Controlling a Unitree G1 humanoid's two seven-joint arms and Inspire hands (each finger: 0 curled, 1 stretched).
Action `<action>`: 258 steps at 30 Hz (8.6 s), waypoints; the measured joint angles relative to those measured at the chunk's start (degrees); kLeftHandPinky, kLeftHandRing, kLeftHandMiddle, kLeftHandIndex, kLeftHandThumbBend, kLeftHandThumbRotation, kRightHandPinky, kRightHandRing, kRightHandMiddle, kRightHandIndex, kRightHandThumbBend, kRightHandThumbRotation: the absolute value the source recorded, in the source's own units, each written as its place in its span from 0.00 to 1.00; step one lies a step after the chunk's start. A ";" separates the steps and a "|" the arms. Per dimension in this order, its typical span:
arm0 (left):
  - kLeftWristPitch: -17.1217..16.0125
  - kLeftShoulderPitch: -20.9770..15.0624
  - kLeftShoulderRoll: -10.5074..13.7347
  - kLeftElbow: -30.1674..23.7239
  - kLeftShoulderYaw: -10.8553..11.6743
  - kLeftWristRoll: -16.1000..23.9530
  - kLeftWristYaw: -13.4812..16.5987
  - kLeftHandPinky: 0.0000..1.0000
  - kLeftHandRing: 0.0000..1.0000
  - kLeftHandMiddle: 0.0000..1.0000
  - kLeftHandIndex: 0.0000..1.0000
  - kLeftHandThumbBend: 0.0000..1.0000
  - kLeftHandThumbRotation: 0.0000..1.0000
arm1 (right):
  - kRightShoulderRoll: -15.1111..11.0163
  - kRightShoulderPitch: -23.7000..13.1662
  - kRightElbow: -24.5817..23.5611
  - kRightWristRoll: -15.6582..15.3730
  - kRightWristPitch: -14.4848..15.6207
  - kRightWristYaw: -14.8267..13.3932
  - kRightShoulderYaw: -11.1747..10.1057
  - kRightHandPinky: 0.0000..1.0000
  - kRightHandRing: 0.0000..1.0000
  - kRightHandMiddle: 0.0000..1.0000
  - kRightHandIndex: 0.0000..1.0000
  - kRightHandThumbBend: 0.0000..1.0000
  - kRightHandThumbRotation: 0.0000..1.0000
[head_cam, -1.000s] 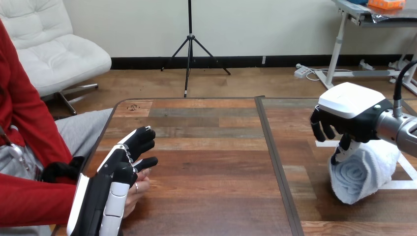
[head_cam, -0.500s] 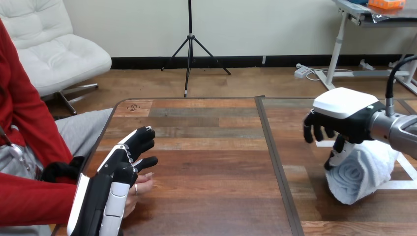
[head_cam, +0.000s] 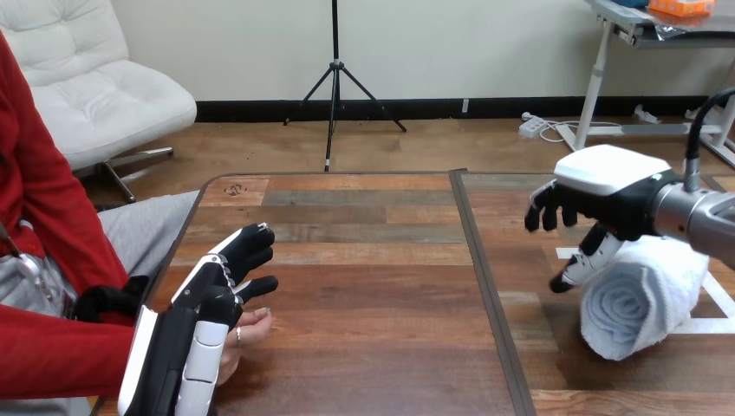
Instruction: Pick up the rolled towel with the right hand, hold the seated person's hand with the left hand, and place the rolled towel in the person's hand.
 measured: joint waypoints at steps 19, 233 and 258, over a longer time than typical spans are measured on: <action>0.04 -0.02 -0.01 0.00 -0.25 -0.04 -0.06 0.78 0.88 0.86 0.81 0.74 1.00 | -2.92 -2.16 0.22 0.84 -0.73 3.38 -2.18 0.66 0.79 0.84 0.87 1.00 1.00; 0.40 0.02 -0.06 -0.15 -1.51 -0.01 1.14 0.78 0.86 0.85 0.81 0.74 1.00 | -6.97 -1.20 3.96 -39.10 5.38 -41.74 28.39 0.84 0.93 0.99 1.00 1.00 0.45; 0.52 1.15 -0.01 -2.34 -0.98 -0.21 2.24 0.77 0.84 0.83 0.79 0.74 1.00 | -4.60 0.96 5.23 -36.48 8.02 -43.88 28.39 0.44 0.50 0.56 0.57 0.65 0.02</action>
